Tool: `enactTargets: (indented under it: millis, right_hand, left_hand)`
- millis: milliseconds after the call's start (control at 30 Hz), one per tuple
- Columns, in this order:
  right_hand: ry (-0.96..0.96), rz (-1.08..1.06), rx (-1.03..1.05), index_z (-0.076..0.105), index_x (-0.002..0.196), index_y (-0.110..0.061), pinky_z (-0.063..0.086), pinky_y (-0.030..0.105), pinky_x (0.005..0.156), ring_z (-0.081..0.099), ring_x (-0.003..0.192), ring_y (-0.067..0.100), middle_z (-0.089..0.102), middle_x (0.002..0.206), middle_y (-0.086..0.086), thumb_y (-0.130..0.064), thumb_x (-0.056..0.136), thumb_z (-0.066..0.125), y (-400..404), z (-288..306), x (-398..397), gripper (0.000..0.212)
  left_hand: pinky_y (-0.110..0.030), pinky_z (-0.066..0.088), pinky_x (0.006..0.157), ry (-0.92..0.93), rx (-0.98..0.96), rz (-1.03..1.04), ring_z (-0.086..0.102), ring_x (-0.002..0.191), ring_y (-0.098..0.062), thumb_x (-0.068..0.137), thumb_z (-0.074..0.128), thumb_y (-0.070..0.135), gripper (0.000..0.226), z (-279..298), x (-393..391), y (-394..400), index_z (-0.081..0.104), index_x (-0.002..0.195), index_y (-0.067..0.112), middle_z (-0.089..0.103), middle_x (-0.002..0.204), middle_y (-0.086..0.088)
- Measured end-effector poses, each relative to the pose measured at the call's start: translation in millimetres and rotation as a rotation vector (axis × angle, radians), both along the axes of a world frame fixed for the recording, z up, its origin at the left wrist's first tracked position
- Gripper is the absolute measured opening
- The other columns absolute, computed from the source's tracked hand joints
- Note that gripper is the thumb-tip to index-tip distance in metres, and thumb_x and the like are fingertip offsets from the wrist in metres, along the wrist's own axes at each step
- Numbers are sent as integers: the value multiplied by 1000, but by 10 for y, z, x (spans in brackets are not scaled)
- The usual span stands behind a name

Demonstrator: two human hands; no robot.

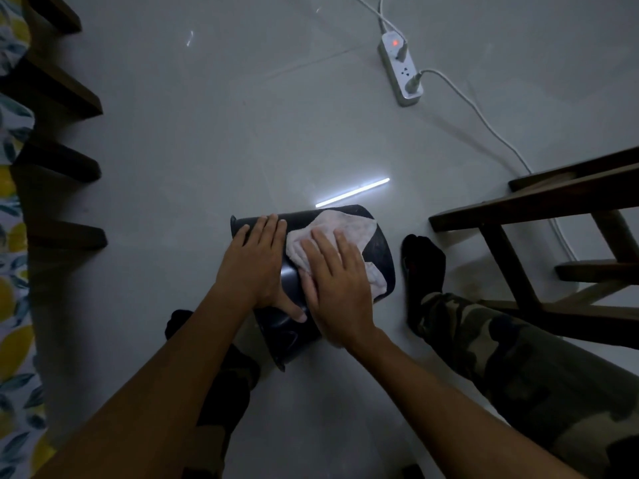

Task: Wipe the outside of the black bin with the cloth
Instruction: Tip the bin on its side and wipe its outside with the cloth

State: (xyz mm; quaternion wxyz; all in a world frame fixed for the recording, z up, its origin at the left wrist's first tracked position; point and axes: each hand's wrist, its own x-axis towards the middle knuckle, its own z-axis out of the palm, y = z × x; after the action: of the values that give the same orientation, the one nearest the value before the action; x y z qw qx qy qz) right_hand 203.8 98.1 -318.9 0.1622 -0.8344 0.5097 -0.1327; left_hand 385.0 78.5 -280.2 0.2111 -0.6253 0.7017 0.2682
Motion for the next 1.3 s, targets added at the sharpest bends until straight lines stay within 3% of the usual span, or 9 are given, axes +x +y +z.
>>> enactTargets:
  millis: [433,633,800,933,1067,1300]
  right_hand:
    - [1,-42,60,57,139,-22,36,50,117,48,142,29,55,151,5,-40,99,50,-402,-86,238,45]
    - [29,-34,126,55,143,-27,32,44,120,46,143,22,54,151,-2,-44,101,41,-622,-70,344,48]
    - [34,-29,158,54,144,-30,32,42,120,45,143,17,55,150,-5,-45,103,34,-839,-101,467,48]
    - [40,-33,171,53,144,-31,31,41,119,44,144,16,55,149,-7,-45,103,31,-930,-155,519,49]
    - [59,-23,185,49,147,-33,29,41,120,40,146,15,52,152,-8,-48,104,25,-934,-197,528,51]
    - [39,-46,166,53,144,-31,32,42,119,45,143,15,57,148,-7,-47,104,28,-1009,-192,586,50]
  left_hand:
    - [-41,5,124,159,-57,67,7,153,-22,27,61,100,165,-52,146,-144,0,158,20,6,167,-2]
    - [-50,-3,123,105,73,29,-12,153,-27,37,60,99,163,25,272,-410,-11,157,15,-11,167,-9]
    - [-50,-8,122,71,160,36,-22,150,-29,29,53,101,167,37,368,-676,-14,157,19,-19,164,-11]
    - [-49,4,124,58,170,26,-9,153,-30,31,63,97,165,57,381,-778,-5,159,19,-10,166,-12]
    - [-42,29,117,56,137,23,35,139,-27,34,76,88,149,91,336,-843,22,156,20,31,158,-5]
    - [-40,33,112,-8,189,4,38,131,-27,43,80,82,138,131,337,-947,29,153,15,37,148,-8]
